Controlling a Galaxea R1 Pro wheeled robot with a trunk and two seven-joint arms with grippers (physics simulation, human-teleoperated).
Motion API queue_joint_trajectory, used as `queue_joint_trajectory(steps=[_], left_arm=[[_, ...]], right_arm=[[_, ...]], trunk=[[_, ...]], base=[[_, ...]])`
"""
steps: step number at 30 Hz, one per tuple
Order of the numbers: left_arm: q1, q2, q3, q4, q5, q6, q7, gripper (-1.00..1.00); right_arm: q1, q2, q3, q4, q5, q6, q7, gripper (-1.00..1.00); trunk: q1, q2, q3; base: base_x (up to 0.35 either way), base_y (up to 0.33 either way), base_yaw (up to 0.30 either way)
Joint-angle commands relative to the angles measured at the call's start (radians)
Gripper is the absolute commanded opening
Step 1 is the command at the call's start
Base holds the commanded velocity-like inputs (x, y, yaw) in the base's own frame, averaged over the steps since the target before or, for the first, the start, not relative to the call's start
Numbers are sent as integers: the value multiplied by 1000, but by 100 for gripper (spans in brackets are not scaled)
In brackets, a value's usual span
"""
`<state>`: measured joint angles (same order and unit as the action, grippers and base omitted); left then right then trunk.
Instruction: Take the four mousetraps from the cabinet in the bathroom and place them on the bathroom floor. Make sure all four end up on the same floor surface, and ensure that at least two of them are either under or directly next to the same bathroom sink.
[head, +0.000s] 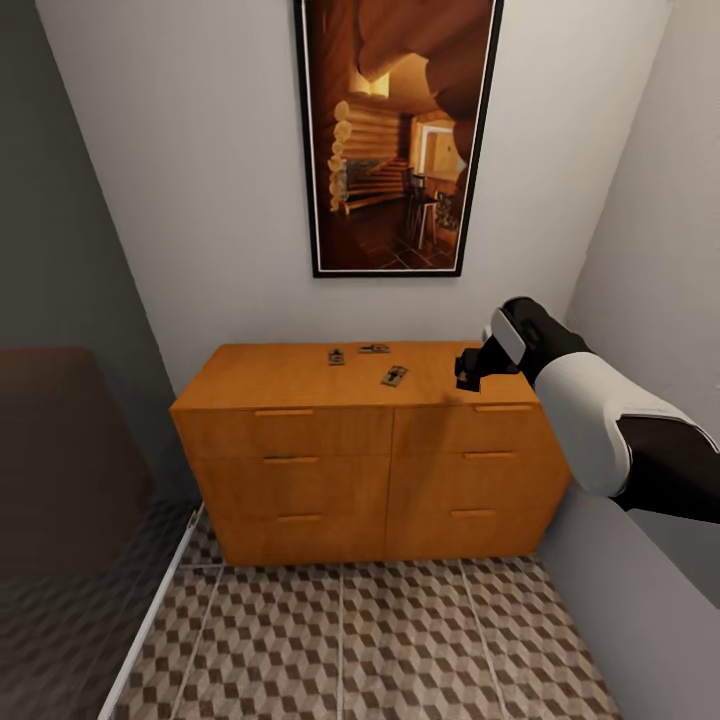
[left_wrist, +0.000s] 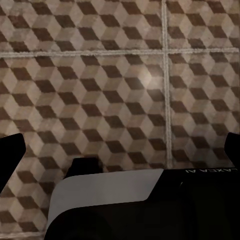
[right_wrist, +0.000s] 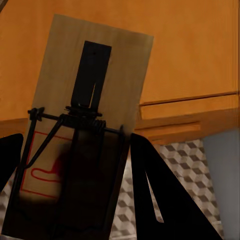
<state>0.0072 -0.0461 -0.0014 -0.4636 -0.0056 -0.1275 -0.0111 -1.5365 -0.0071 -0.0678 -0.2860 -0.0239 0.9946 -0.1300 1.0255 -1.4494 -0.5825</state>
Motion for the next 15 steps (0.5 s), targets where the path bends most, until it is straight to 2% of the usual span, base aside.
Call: queue_joint_trajectory(steps=[1,15], left_arm=[[0,0,0,-1,-1,-1,-1,100],[0,0,0,-1,-1,-1,-1,100]], right_arm=[[-1,1,-7,-1,-6,3,-10,-100],[-1,5,-6,1,-7,3,-10,-100]], trunk=[[-1,-1,-1],[-1,-1,-1]], base=[[-308,0,0],[-256,0,0]])
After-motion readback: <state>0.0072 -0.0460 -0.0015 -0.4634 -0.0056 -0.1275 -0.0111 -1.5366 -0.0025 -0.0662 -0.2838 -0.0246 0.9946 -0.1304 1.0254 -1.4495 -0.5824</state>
